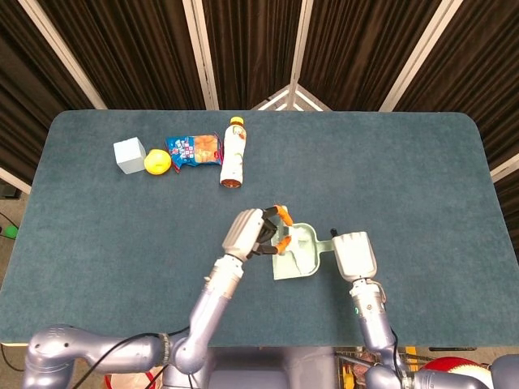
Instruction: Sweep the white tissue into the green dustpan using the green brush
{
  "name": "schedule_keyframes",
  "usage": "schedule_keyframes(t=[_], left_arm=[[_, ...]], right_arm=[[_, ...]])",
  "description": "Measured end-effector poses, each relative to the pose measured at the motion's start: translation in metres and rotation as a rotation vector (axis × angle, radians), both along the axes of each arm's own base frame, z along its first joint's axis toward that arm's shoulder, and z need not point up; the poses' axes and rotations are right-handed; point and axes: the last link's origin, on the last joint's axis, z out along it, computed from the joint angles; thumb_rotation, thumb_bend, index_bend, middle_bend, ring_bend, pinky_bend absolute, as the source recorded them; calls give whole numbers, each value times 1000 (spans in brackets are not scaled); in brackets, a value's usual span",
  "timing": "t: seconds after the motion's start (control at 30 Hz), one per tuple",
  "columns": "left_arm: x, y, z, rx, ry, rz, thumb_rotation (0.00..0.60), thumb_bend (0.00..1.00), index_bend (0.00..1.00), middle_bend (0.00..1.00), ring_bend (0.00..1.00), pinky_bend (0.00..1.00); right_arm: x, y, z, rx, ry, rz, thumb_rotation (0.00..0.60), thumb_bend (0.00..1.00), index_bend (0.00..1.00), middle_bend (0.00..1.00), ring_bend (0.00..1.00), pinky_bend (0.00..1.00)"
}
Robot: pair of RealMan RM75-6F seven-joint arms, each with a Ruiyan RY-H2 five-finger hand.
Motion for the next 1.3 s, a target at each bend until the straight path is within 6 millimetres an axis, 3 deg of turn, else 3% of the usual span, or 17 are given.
schedule_keyframes(t=[0.27,0.37,0.5,0.6,0.97,1.3], left_arm=[[-28,6,44,46,25,-6,600,479,782,1000,1000,1000],[-37,8,59,63,35,-5,600,479,782,1000,1000,1000],[-49,11,78,94,59,-1,600,479,782,1000,1000,1000],[-58,13,89,113,80,4,600,479,782,1000,1000,1000],[-92,21,120,179,195,36,600,479,782,1000,1000,1000],[-131,24,139,260,581,5,600,482,782,1000,1000,1000]], right_arm=[[0,5,-5,1,7,3,600,516,663,846,840,860],[2,8,-6,2,11,3,600,516,504,846,840,860],[2,10,-7,4,24,-7,600,516,108,846,840,860],[2,12,-6,3,42,-19,600,516,0,846,839,860],[0,17,5,-15,43,-37,600,516,0,846,839,860],[-5,20,19,-26,26,-46,600,516,0,846,839,860]])
